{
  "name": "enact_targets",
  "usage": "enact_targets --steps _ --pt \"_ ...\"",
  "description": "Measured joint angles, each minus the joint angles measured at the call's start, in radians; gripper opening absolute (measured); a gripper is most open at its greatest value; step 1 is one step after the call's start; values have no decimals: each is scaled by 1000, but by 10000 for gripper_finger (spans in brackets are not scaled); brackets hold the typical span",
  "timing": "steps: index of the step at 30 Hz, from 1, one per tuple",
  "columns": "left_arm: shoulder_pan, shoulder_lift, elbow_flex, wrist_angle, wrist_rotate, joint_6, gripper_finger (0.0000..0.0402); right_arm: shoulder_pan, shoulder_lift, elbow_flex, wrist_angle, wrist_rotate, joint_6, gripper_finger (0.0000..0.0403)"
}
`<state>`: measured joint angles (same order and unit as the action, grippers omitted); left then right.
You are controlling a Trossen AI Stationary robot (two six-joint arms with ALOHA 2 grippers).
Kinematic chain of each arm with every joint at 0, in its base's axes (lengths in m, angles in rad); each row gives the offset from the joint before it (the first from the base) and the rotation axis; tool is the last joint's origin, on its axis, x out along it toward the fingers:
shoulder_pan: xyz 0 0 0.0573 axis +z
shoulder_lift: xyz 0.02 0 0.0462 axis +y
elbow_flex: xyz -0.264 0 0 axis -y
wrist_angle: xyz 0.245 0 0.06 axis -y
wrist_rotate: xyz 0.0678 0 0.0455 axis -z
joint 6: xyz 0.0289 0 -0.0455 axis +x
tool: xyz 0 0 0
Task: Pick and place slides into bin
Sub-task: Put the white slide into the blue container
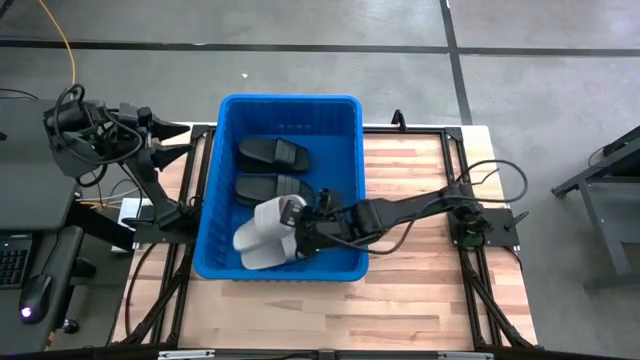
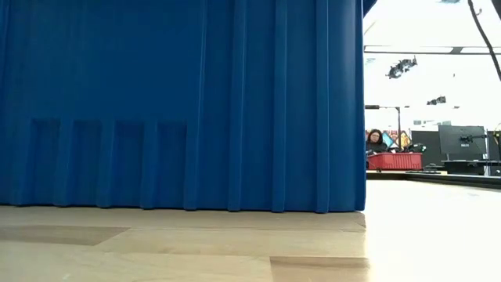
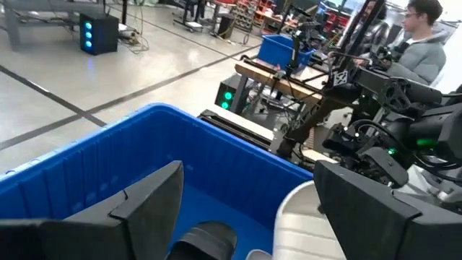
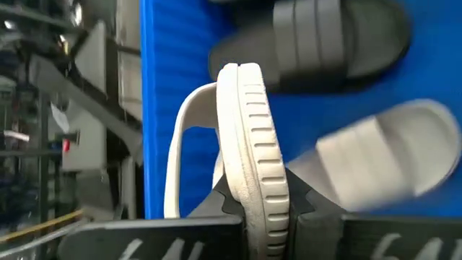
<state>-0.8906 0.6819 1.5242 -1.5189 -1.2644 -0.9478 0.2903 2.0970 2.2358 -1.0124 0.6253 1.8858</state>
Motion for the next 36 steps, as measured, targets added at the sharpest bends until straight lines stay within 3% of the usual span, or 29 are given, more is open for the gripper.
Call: enact_targets --steps 6,9,21,29,36 --pt "0 -6 0 8 29 45 298 -11 91 122 -60 -123 25 5" --pt "0 -6 0 16 76 52 298 -29 97 93 -94 -195 56 5" --pt "0 -6 0 43 53 158 298 -96 99 59 -101 -204 19 5" --pt "0 -6 0 56 48 214 298 -99 149 59 -135 -269 21 5" --pt "0 -6 0 53 41 219 298 -85 182 59 -80 -258 6 5"
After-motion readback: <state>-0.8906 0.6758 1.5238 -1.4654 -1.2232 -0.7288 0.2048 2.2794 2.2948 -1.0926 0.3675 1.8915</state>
